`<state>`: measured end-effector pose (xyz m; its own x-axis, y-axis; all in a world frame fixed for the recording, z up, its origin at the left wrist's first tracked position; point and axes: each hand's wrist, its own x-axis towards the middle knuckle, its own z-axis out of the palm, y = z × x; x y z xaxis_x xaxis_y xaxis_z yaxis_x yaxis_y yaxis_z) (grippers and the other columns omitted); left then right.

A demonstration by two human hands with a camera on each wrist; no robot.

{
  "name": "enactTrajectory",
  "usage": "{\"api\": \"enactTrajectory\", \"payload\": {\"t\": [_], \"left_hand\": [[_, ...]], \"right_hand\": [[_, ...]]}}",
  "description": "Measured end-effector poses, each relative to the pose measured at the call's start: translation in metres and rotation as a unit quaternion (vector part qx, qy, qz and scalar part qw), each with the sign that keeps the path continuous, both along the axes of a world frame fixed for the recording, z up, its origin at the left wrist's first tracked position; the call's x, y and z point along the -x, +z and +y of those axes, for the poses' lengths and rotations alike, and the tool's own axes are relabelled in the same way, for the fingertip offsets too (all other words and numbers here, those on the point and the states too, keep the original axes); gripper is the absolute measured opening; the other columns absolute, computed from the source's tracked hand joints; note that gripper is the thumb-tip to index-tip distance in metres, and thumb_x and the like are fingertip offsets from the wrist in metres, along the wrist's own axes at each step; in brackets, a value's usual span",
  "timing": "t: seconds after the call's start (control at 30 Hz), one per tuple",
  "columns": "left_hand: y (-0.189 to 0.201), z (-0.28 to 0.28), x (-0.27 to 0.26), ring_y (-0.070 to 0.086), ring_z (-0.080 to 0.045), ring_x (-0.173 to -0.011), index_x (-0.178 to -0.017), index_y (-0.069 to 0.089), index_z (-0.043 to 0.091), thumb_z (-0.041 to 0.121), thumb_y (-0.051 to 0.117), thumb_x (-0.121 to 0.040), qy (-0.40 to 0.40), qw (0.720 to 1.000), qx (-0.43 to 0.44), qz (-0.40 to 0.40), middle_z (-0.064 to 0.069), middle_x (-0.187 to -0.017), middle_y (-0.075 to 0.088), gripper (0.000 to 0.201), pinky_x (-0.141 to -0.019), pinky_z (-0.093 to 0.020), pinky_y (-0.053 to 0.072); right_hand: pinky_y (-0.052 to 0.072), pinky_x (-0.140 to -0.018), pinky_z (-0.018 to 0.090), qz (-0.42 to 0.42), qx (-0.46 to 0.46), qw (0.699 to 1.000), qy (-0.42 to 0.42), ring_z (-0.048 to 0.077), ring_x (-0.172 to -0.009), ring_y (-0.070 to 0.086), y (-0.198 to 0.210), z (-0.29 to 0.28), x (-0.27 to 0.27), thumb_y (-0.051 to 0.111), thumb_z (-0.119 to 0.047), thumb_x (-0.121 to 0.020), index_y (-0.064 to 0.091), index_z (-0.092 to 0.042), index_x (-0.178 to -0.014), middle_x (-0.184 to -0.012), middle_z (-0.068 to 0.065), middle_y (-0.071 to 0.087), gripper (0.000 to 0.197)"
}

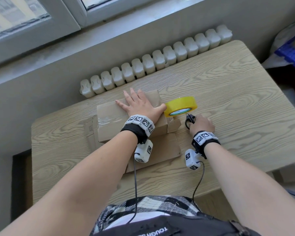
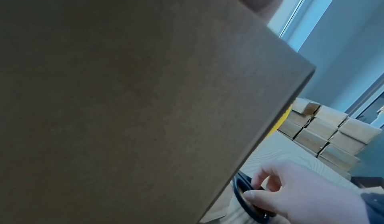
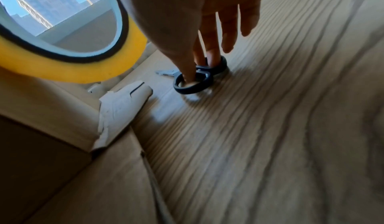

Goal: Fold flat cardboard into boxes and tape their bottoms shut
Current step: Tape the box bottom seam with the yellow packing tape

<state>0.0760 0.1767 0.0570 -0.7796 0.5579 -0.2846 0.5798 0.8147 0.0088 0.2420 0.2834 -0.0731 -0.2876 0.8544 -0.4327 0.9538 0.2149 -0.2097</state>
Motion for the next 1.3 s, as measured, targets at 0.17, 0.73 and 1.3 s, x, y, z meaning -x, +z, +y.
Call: {"api": "enactTrajectory", "payload": {"t": [0.17, 0.73, 1.3], "left_hand": [[-0.006, -0.002, 0.001, -0.009, -0.039, -0.149, -0.155, 0.011, 0.008, 0.082, 0.015, -0.084, -0.006, 1.000, -0.004, 0.007, -0.017, -0.163, 0.002, 0.102, -0.110, -0.072, -0.006], [-0.013, 0.006, 0.000, -0.001, -0.039, -0.150, -0.155, 0.017, 0.008, 0.073, 0.003, -0.090, 0.010, 0.999, 0.015, 0.030, -0.018, -0.162, 0.012, 0.093, -0.110, -0.072, -0.007], [-0.009, 0.004, 0.004, 0.005, -0.036, -0.150, -0.154, 0.020, 0.009, 0.073, 0.008, -0.090, 0.011, 1.000, 0.013, 0.014, -0.016, -0.161, 0.019, 0.091, -0.111, -0.072, -0.004]], "right_hand": [[0.048, -0.083, 0.037, -0.024, 0.029, 0.999, -0.030, 0.031, -0.113, 0.058, 0.003, -0.006, 0.003, 0.057, -0.026, -0.094, 0.062, -0.009, -0.112, -0.119, 0.012, 0.062, 0.024], [0.049, -0.043, 0.025, 0.436, 0.129, 0.829, -0.326, 0.012, -0.040, 0.056, 0.078, -0.015, -0.017, 0.059, -0.033, -0.096, 0.063, -0.012, -0.096, -0.073, 0.003, 0.065, 0.022], [0.026, -0.038, 0.021, 0.433, 0.481, 0.744, -0.166, 0.016, -0.039, 0.039, 0.130, -0.082, -0.033, 0.050, -0.076, -0.078, 0.060, -0.010, -0.063, -0.050, 0.006, 0.052, 0.068]]}}
